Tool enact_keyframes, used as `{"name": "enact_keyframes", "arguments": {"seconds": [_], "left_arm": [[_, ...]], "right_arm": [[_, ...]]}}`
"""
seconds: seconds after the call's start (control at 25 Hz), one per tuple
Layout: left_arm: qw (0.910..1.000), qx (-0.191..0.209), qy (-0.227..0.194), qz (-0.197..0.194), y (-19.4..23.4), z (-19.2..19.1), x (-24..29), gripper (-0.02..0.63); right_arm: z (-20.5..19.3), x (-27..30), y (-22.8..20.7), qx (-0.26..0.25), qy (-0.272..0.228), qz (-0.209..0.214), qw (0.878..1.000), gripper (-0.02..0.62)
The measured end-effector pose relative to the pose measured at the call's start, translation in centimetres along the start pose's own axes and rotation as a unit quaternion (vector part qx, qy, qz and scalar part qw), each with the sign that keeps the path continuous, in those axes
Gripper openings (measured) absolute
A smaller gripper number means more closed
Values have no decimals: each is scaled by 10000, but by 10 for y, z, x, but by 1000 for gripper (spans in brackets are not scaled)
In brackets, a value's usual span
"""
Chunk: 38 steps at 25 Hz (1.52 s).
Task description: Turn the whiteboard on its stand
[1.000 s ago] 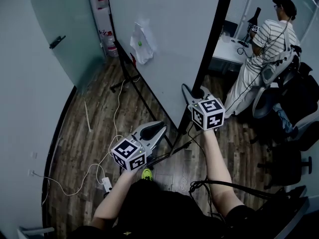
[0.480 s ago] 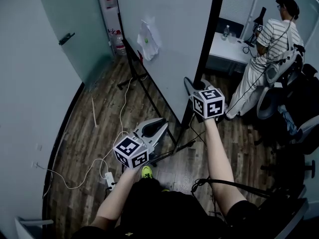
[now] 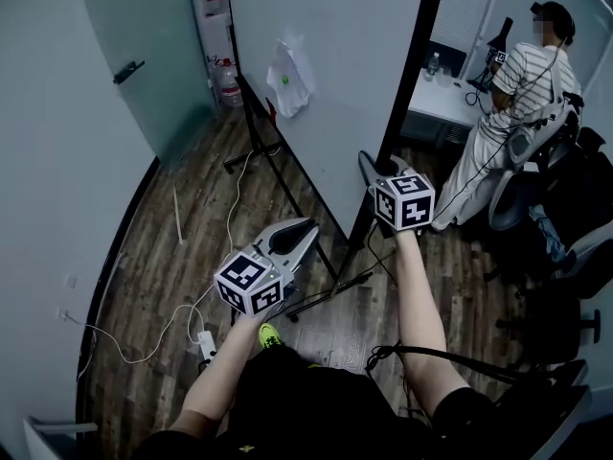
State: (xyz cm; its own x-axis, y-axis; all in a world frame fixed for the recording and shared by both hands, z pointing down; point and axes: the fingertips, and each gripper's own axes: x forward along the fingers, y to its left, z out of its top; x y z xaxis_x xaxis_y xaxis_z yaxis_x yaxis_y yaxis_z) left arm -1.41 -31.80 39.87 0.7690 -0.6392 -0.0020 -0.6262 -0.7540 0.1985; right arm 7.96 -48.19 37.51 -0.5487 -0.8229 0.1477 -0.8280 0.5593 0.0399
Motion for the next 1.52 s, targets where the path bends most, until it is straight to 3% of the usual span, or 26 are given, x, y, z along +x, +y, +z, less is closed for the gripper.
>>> {"name": "enact_keyframes", "arguments": {"seconds": [0.24,0.56,0.92,1.52], "left_arm": [[9999,23,-53,-99,4,1,-7,43],[9995,45,-71,-304,-37,-5,16,43],[9993,2,-76,-373,-52,-13,4,42],[9997,-51,-91,-225,-49,-17,-16,43]], "right_arm": [[-8,-27,3,22,39,-46,10000,46],[-18,-101,-10,18,21,-62,10000,46],[-24,-156,-1,47,-48,-126,9999,46],[-26,-180,1,43,-18,-236,9997,46]]}}
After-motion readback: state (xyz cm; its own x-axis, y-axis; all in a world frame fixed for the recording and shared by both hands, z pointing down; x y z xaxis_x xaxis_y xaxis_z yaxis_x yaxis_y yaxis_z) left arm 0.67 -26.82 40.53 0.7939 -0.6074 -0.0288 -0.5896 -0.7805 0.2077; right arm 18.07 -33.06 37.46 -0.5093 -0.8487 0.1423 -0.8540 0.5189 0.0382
